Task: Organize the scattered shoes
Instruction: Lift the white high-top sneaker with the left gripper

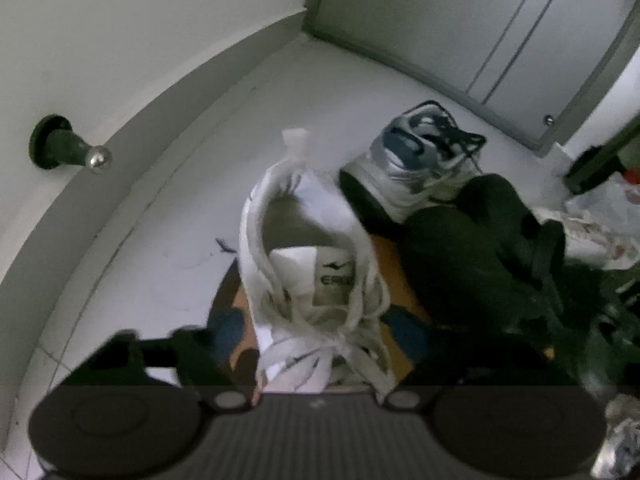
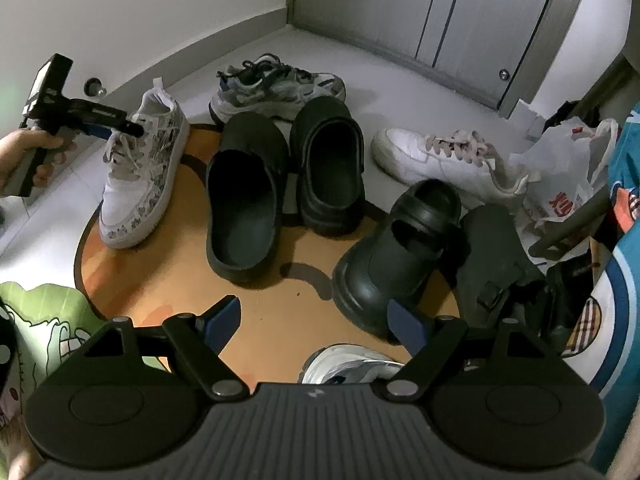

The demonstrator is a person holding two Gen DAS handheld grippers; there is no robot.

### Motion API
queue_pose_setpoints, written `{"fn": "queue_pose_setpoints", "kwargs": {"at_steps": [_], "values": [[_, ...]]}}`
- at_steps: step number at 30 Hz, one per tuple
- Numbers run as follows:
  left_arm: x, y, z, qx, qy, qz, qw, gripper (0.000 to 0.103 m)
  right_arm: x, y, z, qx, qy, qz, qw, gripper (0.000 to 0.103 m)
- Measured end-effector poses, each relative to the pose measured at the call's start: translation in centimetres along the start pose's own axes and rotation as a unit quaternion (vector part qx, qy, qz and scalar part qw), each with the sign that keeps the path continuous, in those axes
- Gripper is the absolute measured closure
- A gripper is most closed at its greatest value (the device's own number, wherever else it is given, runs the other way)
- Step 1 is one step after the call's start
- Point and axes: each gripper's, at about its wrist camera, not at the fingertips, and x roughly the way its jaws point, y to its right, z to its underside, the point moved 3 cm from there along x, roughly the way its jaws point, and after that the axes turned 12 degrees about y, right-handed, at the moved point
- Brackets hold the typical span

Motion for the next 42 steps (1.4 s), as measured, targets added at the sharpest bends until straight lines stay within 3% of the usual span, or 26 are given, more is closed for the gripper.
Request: {"fn": "queue_pose_setpoints", "kwargs": {"at_steps": [5, 10, 13, 17, 18, 25, 37, 42], "values": [[-1.0, 0.1, -0.3, 0.010, 0.003, -0.004, 0.9999, 0.069, 0.3, -0.4, 0.2, -0.007, -0.005, -0.001, 1.000, 0.018], [-2.0, 0.5, -1.0, 0.011, 0.021, 0.012, 0.9997, 0.081, 0.2, -0.9, 0.3, -0.015, -0.006, -0.005, 1.000, 0.018], [-3.1, 1.5, -1.6, 0.027, 0.044, 0.031, 0.9982, 0.080, 0.2, -0.9, 0.3, -0.016, -0.005, -0.005, 1.000, 0.018], [-3.2, 3.2, -1.4, 0.088, 0.041, 0.039, 0.9945, 0.052, 0.2, -0.9, 0.3, -0.015, -0.005, -0.005, 1.000, 0.018], [-3.0, 3.5, -1.3, 0.105, 0.037, 0.037, 0.9931, 0.051, 0.2, -0.9, 0.4, -0.016, -0.005, -0.005, 1.000, 0.018], [-2.8, 3.3, -0.9, 0.155, 0.022, 0.038, 0.9869, 0.053, 0.3, -0.8, 0.4, -0.018, -0.004, 0.004, 1.000, 0.018], [-2.1, 4.6, 0.9, 0.245, 0.001, 0.030, 0.9691, 0.053, 0.6, -0.9, 0.8, -0.024, -0.010, 0.008, 1.000, 0.018], [-0.9, 4.8, 2.3, 0.302, -0.004, -0.027, 0.9528, 0.053, 0.5, -1.0, 0.9, -0.026, -0.010, 0.007, 1.000, 0.018]]}}
